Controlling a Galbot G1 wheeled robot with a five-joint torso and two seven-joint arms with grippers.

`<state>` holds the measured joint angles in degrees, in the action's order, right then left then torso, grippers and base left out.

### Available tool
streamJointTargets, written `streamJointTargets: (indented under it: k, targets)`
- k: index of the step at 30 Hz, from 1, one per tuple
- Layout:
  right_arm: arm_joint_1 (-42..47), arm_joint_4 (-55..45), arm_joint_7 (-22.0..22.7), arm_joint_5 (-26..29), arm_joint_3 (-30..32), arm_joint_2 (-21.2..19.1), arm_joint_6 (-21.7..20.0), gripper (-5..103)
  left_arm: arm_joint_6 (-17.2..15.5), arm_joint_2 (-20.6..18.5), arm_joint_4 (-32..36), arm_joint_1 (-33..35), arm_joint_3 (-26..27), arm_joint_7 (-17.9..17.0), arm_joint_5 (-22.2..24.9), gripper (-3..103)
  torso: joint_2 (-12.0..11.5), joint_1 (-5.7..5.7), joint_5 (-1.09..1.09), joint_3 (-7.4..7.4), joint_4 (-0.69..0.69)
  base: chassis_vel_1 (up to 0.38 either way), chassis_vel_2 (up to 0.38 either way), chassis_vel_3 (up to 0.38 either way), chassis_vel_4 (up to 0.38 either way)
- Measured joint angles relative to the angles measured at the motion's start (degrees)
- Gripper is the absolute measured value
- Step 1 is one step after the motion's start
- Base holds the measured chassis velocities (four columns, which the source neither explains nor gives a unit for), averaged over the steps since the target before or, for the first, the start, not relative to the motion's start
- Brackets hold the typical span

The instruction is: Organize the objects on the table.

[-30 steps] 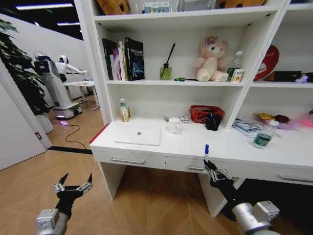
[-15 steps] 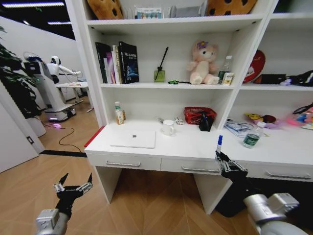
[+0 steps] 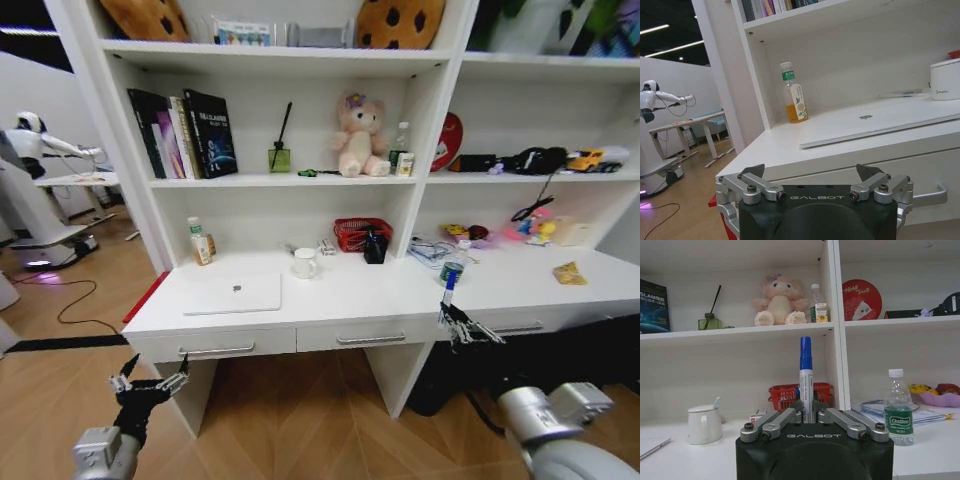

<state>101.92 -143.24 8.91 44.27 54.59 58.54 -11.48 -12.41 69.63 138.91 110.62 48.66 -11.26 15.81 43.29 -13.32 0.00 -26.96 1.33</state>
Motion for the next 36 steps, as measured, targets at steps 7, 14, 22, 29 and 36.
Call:
streamJointTargets:
  k: [7, 14, 22, 29, 36]
  targets:
    - [-0.48, 0.0, 0.02, 0.4, -0.43, -0.4, -0.23, 10, 0.0, 0.0, 0.0, 0.0, 0.0, 0.0, 0.0, 100, 1.41, -0.64, 0.0, -0.75, 0.02, 0.0, 0.0, 0.0, 0.0]
    - [-2.21, 0.0, 0.65, 2.88, -0.31, -1.66, -0.72, 10, 0.0, 0.0, 0.0, 0.0, 0.0, 0.0, 0.0, 100, 3.39, -1.48, 0.0, -1.88, 0.0, 0.027, 0.032, 0.035, 0.04]
    - [-2.56, 0.0, 0.82, 3.18, -0.71, -1.86, -0.94, 10, 0.01, 0.0, 0.0, 0.0, 0.0, 0.0, 0.0, 100, 4.98, -2.21, 0.0, -2.75, 0.01, 0.018, 0.022, 0.03, 0.021]
    - [-2.31, 0.0, 0.89, 3.42, -0.78, -1.86, -0.89, 10, 0.0, 0.0, 0.0, 0.0, 0.0, 0.0, 0.0, 100, 7.07, -3.08, 0.0, -3.97, 0.01, 0.008, 0.016, 0.007, 0.005]
    - [-1.73, 0.0, 0.89, 3.12, -1.1, -1.5, -0.74, 10, 0.0, 0.0, 0.0, 0.0, 0.0, 0.0, 0.0, 100, 8.43, -3.74, 0.0, -4.67, 0.0, 0.0, 0.0, 0.0, 0.0]
